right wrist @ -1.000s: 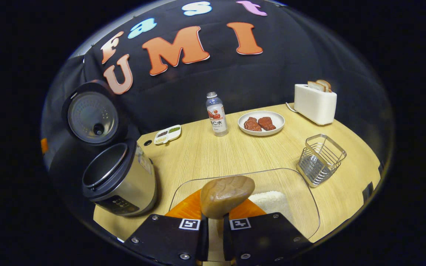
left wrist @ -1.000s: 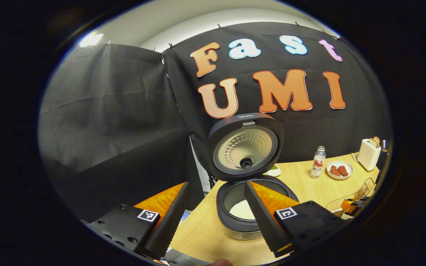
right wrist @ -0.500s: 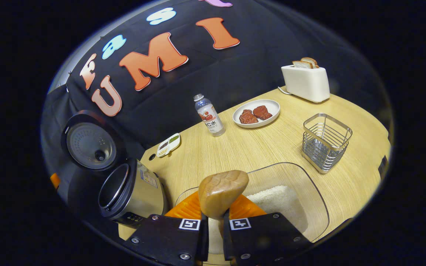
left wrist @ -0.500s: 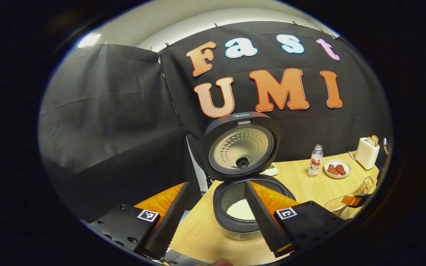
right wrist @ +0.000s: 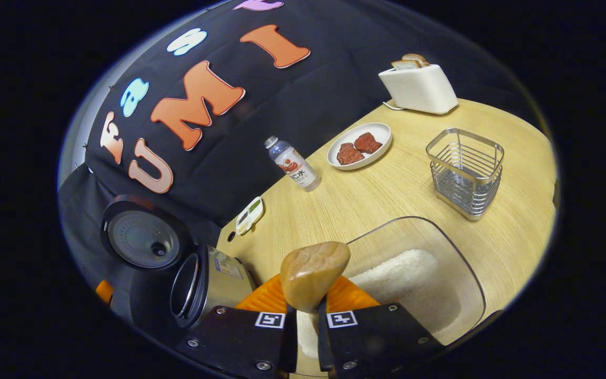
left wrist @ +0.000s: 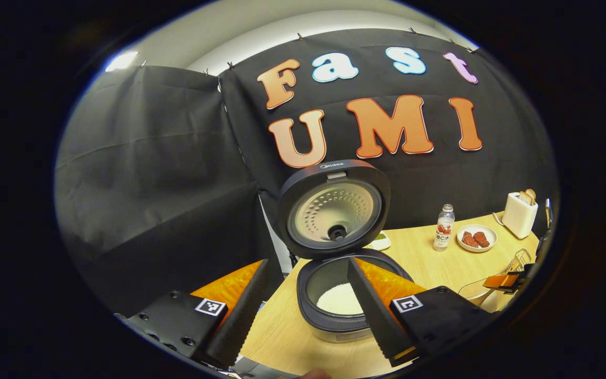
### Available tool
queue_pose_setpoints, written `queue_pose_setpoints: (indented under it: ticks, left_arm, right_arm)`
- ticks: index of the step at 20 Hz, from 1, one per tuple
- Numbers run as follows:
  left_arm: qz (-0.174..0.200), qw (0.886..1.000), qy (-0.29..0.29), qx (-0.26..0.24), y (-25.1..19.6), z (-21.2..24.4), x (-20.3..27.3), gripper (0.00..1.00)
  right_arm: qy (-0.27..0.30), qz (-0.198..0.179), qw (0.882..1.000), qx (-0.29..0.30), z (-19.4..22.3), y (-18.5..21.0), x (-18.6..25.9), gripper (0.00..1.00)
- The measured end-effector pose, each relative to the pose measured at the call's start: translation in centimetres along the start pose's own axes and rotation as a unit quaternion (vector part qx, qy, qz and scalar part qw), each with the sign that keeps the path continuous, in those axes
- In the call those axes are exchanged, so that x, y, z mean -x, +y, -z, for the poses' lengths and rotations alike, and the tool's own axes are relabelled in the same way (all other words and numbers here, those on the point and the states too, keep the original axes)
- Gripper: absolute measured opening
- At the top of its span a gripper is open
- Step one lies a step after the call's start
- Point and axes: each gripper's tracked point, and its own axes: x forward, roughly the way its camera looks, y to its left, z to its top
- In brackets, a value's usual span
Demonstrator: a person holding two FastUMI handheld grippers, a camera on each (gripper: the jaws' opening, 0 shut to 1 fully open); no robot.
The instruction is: Close the left gripper, press the button to open the rice cooker; take a wooden spoon from the chopstick holder with the right hand, scoop a spoonful of rice and pour it into the rice cooker, then put the wooden spoon back into the chopstick holder.
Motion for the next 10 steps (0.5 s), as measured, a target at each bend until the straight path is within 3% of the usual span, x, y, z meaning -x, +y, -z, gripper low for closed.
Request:
queue_pose_setpoints:
  ticks: [4, 5, 6, 7, 10]
  left_arm:
    - [-0.002, 1.0, 0.0, 0.001, 0.1, 0.0, 0.0, 0.92]
    - [-0.004, 1.0, 0.001, 0.003, 0.3, 0.1, 0.0, 0.99]
    - [-0.006, 1.0, 0.002, 0.004, 0.5, 0.2, 0.0, 0.99]
    - [-0.008, 1.0, 0.004, 0.004, 0.6, 0.3, 0.0, 0.92]
    - [-0.013, 1.0, 0.011, 0.005, 1.0, 0.6, -0.2, 0.92]
  right_arm:
    - [0.021, -0.017, 1.0, -0.014, 1.0, 1.0, -0.4, 0.15]
    - [0.029, -0.021, 0.999, -0.021, 1.1, 1.2, -0.2, 0.15]
    - [0.035, -0.025, 0.999, -0.028, 1.3, 1.3, -0.5, 0.15]
    - [0.04, -0.027, 0.998, -0.037, 1.5, 1.5, -0.5, 0.15]
    - [0.051, -0.035, 0.996, -0.066, 1.6, 1.5, -0.8, 0.15]
